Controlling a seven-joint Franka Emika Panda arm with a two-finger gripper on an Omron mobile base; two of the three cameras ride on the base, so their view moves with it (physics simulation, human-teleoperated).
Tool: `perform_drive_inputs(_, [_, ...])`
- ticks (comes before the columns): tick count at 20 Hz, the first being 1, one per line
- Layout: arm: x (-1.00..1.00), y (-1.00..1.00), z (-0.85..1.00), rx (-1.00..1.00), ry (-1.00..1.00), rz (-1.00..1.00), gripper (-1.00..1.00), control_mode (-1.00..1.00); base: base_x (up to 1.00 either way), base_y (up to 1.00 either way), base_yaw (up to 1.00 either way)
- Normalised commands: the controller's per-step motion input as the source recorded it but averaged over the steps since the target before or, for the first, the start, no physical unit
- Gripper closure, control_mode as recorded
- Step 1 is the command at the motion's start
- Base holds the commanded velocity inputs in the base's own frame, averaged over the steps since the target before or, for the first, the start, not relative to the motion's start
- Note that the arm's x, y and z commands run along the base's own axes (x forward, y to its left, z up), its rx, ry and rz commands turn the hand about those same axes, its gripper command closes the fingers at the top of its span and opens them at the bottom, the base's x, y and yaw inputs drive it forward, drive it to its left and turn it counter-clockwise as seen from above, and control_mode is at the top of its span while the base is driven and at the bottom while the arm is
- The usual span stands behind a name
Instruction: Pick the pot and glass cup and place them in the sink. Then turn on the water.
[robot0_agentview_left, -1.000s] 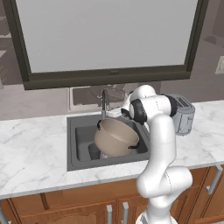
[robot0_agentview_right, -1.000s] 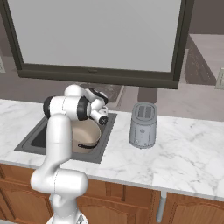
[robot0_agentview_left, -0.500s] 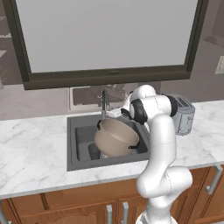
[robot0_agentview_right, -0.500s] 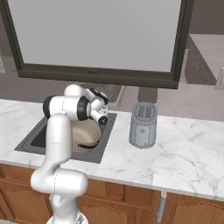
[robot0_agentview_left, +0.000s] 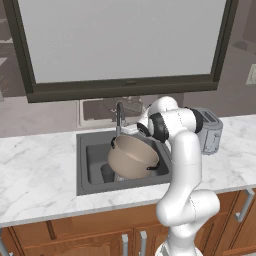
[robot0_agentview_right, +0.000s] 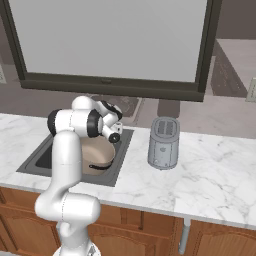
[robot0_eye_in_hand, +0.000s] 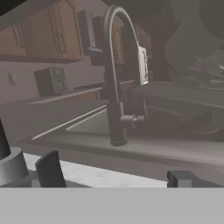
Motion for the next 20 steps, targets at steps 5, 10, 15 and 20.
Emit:
perform_drive_inputs(5, [0.0, -0.42, 0.05, 0.0, 0.03, 0.0, -1.0, -1.0, 0.0, 0.0, 0.0])
perform_drive_inputs(10, [0.0, -0.44, 0.04, 0.02, 0.03, 0.0, -1.0, -1.0, 0.0, 0.0, 0.0])
perform_drive_inputs(15, [0.0, -0.48, 0.0, 0.01, 0.0, 0.0, -1.0, -1.0, 0.0, 0.0, 0.0])
perform_drive_inputs(20, [0.0, -0.5, 0.0, 0.0, 0.0, 0.0, -1.0, -1.0, 0.0, 0.0, 0.0])
